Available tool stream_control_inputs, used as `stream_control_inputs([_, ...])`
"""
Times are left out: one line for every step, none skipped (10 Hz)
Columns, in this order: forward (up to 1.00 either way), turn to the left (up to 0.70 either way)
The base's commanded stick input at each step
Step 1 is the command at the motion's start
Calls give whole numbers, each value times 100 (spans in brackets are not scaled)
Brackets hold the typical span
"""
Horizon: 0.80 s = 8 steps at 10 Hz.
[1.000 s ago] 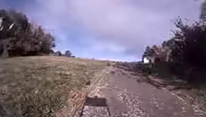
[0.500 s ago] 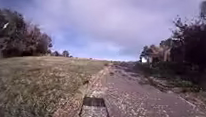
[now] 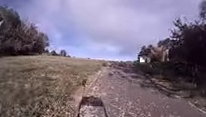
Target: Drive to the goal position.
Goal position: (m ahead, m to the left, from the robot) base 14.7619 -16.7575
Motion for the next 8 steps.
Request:
stream_control_inputs([70,-14])
stream_control_inputs([70,-14])
stream_control_inputs([70,-13])
stream_control_inputs([70,-10])
stream_control_inputs([70,-8])
stream_control_inputs([70,-1])
stream_control_inputs([70,0])
stream_control_inputs([70,0])
